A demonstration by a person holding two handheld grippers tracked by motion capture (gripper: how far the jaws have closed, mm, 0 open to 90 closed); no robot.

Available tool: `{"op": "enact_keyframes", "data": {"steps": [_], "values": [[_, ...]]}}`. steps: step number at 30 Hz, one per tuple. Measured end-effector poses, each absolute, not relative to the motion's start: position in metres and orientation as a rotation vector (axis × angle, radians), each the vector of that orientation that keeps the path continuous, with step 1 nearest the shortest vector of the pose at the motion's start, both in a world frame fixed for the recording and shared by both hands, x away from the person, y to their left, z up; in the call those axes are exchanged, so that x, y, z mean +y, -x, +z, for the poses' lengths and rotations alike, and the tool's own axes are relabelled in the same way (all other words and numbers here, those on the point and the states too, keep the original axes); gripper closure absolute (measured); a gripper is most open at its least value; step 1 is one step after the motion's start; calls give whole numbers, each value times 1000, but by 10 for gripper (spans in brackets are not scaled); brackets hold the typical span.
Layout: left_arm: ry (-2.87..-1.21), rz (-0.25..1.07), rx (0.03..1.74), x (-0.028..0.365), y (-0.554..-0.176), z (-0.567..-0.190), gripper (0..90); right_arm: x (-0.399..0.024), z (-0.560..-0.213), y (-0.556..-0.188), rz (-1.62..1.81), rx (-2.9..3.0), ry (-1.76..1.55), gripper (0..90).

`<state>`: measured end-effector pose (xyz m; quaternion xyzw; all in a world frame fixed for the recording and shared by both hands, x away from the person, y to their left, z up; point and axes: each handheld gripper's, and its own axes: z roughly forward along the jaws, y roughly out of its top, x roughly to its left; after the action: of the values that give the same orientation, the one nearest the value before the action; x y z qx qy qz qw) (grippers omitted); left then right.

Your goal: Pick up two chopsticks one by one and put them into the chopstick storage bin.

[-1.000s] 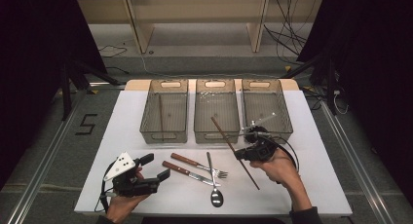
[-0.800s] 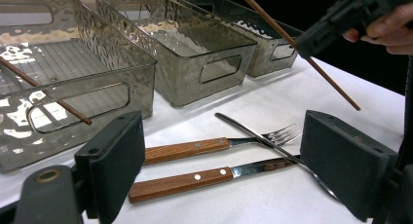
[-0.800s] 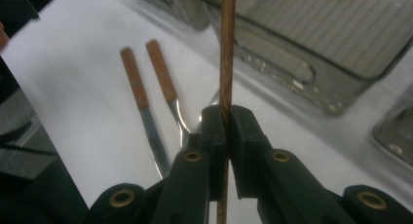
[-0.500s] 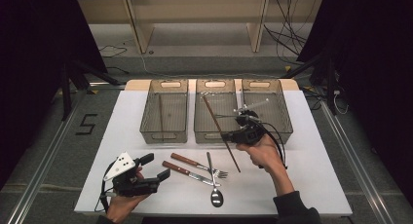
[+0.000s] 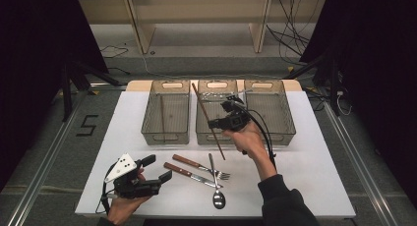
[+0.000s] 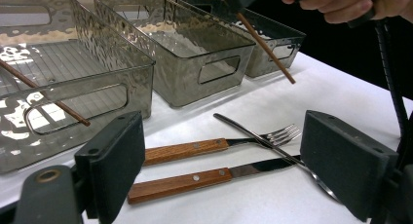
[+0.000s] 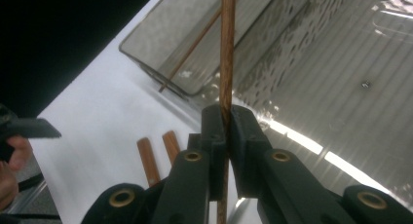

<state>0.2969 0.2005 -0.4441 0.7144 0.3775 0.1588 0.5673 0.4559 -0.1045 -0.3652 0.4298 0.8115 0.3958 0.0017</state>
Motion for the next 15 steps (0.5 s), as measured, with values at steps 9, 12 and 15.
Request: {"op": "enact_keyframes", "data": {"steps": [9,12,15], "values": [[-1674,369,887,200,-297,-444,161,-87,-365,-473,1283,2541,-1386,855],[-1678,369,886,200,-297,-444,161,-80,-364,-478,1293,2534,-1396,855],[-1675,368,884,200,-297,-444,161,-72,-364,-483,1315,2530,-1409,855]]}}
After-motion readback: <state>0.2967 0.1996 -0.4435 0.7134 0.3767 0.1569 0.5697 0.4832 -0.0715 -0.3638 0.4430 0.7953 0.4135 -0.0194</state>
